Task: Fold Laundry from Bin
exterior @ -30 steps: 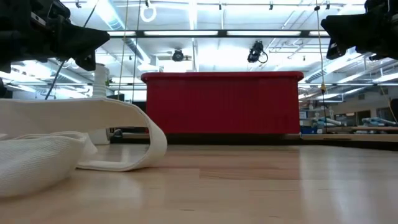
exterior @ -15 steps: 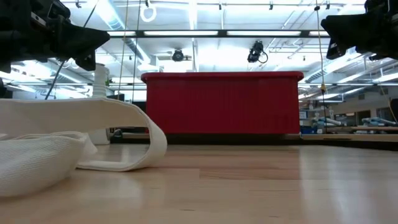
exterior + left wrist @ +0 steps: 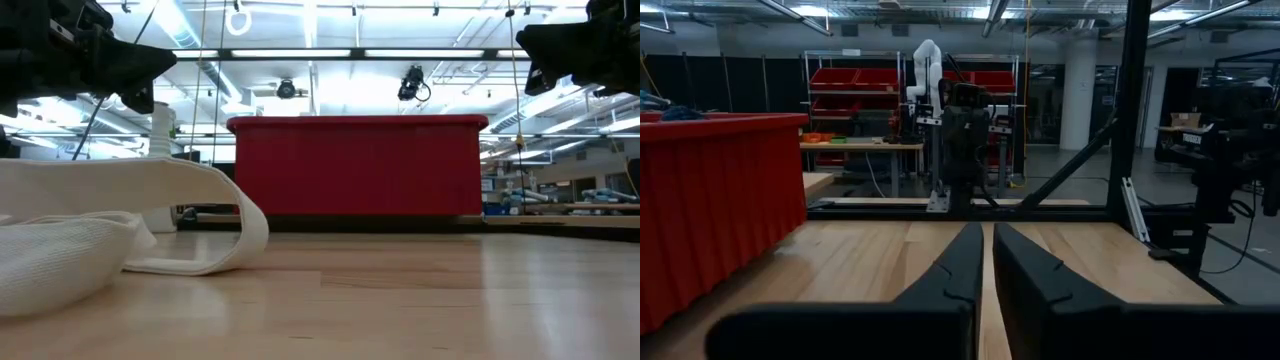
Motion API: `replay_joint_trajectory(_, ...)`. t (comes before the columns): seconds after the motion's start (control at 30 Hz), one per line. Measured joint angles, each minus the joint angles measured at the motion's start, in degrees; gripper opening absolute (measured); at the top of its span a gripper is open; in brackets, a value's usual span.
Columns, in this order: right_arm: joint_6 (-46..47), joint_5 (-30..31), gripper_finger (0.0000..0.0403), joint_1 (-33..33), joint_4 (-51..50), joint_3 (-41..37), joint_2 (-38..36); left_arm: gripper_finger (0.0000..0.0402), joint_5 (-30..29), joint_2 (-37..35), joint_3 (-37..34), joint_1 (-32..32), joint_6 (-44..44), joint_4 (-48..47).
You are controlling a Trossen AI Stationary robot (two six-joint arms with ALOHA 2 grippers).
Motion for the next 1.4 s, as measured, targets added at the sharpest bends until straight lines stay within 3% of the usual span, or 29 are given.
replay_joint_trajectory(0.3, 0.0, 0.0, 0.0062, 0.0, 0.0, 0.0, 0.0, 0.0034, 0.0, 0.0, 0.0, 0.0, -0.4, 0.0)
replay_joint_trajectory(0.5, 0.0, 0.0, 0.0062, 0.0, 0.0, 0.0, 0.0, 0.0034, 0.0, 0.0, 0.0, 0.0, -12.8, 0.0)
replay_joint_trajectory(0.63, 0.0, 0.0, 0.0062, 0.0, 0.0, 0.0, 0.0, 0.0034, 0.0, 0.0, 0.0, 0.0, -13.7, 0.5)
replay_joint_trajectory(1.13, 1.9, 0.0, 0.0062, 0.0, 0.3, 0.0, 0.0, 0.0034, 0.0, 0.0, 0.0, 0.1, -10.2, 1.8)
replay_joint_trajectory(1.4, 9.4, -0.3, 0.0062, 0.0, 12.7, 0.0, 0.0, 0.0034, -0.1, 0.0, 0.0, 0.1, -2.3, 8.2)
